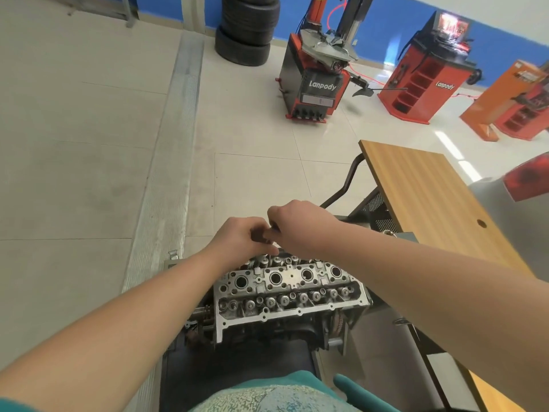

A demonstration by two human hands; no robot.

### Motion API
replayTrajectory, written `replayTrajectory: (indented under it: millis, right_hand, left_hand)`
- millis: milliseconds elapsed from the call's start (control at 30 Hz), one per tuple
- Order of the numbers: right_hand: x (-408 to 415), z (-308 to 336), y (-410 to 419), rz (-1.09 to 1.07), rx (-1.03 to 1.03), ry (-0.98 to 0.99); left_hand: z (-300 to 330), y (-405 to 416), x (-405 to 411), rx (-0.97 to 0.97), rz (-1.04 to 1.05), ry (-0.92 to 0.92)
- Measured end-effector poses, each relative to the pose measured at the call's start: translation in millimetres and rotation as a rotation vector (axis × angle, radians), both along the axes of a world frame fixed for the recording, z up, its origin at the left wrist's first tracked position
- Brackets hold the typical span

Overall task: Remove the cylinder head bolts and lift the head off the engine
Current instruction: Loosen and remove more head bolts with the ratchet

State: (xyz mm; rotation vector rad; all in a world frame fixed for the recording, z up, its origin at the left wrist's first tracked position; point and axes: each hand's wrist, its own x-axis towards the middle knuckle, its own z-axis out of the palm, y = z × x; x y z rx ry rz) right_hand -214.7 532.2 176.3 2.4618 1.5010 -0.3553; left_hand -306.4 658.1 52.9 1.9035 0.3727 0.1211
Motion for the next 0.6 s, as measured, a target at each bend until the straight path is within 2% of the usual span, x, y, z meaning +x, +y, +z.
replayTrajectory:
  millis: [133,233,300,367,467,600]
  right_hand:
    - [5.4,6.5,-8.0,0.259,-0.035,0.092]
    - [5.8,11.1,-11.3,0.165,0.107,0.223]
    - [5.3,10.5,-8.4,0.038,0.134,0.174]
    - [3.3,6.6,-2.3,-0.067,0.056,0.047]
    - [1.3,2.7,1.4,-0.009,-0.026,-0.011]
    - [8.1,10.1,-5.9,0.161,-0.024,0.136]
  left_hand:
    - [2.6,2.1,0.4,0.090,-0.169,0.066]
    - [3.4,7.3,0.2,0.059,-0.128,0.067]
    - [3.6,8.2,0.2,0.026,-0.053,0.034]
    - [2.1,6.7,2.2,0.058,-0.036,0.009]
    - [0.0,5.2,3.7,0.080,-0.113,0.029]
    - [0.6,9.5,-1.2,0.049,-0.179,0.059]
